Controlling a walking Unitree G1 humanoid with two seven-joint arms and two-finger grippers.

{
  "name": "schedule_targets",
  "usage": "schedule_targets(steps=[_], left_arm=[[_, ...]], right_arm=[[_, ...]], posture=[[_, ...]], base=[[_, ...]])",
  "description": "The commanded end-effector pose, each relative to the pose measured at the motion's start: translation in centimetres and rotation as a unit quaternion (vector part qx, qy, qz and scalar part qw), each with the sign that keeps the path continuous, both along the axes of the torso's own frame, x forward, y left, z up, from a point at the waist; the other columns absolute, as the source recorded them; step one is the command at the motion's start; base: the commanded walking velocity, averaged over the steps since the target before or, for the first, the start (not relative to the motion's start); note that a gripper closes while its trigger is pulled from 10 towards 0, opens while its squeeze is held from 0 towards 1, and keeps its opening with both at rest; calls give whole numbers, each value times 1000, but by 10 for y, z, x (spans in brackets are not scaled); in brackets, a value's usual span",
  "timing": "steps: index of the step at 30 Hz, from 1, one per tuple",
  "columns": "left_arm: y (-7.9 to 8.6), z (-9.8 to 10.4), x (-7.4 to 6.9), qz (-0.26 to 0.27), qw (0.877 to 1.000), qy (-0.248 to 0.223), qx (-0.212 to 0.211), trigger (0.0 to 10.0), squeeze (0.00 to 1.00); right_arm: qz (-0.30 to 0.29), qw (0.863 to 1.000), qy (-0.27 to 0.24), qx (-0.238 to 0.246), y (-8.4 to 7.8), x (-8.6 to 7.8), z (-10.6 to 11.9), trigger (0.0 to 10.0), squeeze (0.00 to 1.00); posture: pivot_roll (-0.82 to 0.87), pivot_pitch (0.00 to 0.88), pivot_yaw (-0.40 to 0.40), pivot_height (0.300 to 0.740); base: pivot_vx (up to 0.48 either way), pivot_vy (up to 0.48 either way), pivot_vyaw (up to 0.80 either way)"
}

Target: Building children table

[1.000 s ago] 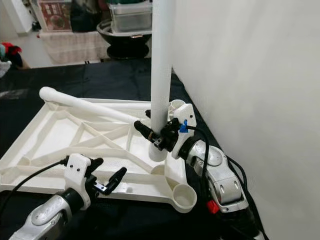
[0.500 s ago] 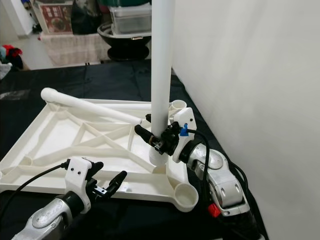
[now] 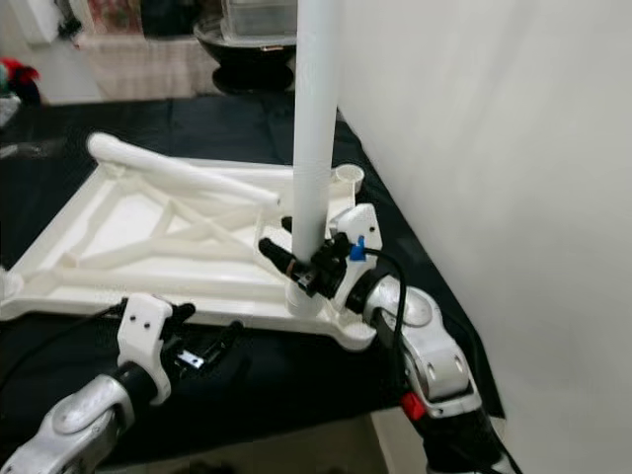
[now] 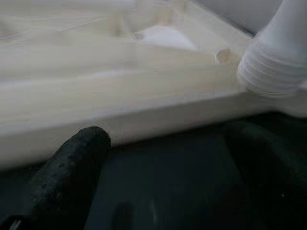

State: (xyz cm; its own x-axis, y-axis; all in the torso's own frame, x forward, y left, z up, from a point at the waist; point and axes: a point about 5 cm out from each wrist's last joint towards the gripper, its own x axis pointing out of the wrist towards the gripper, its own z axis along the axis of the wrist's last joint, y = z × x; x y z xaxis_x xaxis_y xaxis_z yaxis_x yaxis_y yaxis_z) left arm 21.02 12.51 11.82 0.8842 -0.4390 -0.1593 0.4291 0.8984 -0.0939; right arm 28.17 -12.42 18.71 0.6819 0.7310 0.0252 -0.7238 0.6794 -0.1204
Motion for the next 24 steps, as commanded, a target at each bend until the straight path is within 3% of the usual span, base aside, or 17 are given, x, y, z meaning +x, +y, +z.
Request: schedule_targets(steps=[1, 24], left_arm=[[2, 5, 4, 5, 1000, -13, 2, 10000, 0], [5, 8, 4, 8, 999, -27, -17, 10000, 0]], right_arm=[[4, 1000, -7, 1, 1, -1, 4, 10000, 0], [-21, 1000, -8, -16, 2, 1, 2, 10000, 0]], posture=[[-69, 31, -21, 740], [-77, 43, -29, 740]], base=[[0, 0, 0], [0, 0, 0]])
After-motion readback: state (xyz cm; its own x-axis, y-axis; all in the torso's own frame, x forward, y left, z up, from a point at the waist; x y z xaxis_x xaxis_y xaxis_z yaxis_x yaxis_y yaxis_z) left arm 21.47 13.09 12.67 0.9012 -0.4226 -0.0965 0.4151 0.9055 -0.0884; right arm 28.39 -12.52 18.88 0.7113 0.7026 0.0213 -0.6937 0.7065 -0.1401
